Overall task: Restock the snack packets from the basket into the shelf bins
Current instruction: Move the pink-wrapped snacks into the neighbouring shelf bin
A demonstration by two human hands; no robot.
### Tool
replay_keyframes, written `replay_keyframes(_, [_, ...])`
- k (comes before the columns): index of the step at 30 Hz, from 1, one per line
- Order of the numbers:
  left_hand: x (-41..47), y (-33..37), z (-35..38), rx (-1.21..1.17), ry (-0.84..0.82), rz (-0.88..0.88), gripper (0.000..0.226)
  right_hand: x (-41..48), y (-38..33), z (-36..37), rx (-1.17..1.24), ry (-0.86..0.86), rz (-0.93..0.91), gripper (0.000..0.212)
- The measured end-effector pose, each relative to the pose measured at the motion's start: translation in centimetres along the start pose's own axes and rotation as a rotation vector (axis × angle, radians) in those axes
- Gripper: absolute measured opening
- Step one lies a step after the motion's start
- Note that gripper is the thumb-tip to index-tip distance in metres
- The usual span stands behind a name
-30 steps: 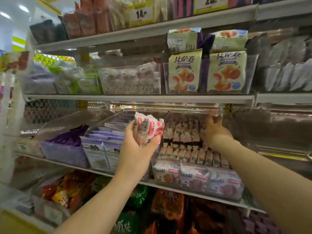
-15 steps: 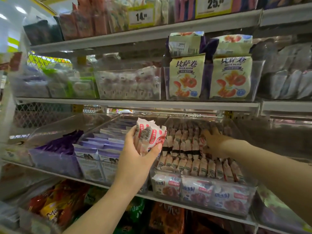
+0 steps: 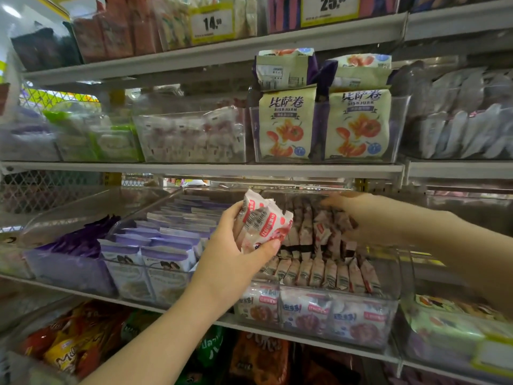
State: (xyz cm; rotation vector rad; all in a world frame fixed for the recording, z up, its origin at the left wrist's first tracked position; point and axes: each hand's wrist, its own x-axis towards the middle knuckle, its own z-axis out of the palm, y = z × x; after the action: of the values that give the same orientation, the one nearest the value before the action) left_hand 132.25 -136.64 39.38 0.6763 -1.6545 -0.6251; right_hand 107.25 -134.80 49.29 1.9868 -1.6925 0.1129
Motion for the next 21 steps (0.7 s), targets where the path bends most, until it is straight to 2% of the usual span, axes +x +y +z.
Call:
replay_keyframes(2, [0.3,0.1,1.2,-0.030,-0.082,-0.038,0.067,-1.5,-0.4,-1.0,0.234,0.093,-0.106,0.076])
replay_keyframes(4, [0.7,0.5,2.4,-0.045,-0.147,-0.062,0.071,-3.0,-1.7,-1.5,0.548,0.060,-0.232,0.077])
replay_keyframes(5, [0.8,0.6,3.0,-0.048,-0.175,-0.070,0.072,-3.5,-2.4,-1.4,0.613,0.039,-0.273,0.075])
replay_keyframes(9, [1.1,0.8,4.9,-0.117,-0.223,-0.142,0.074,-3.9,-3.6,0.3,0.552,0.145,-0.276,0.057])
replay_keyframes(11, [1.2,0.6,5.2,-0.147,-0.218,-0.171,0.074,-3.8,-3.4,0.7,0.608,0.174,-0.272,0.051])
replay_keyframes(17, [1.3,0.2,4.7,-0.375,-0.321,-0.284,0.096,-3.3,-3.3,1.4,0.645,0.180,-0.302,0.048])
replay_keyframes(21, [1.3,0.4,4.8,-0.385,-0.362,-0.289,0.104,-3.2,-3.6,1.9,0.626,0.188,-0.267,0.040])
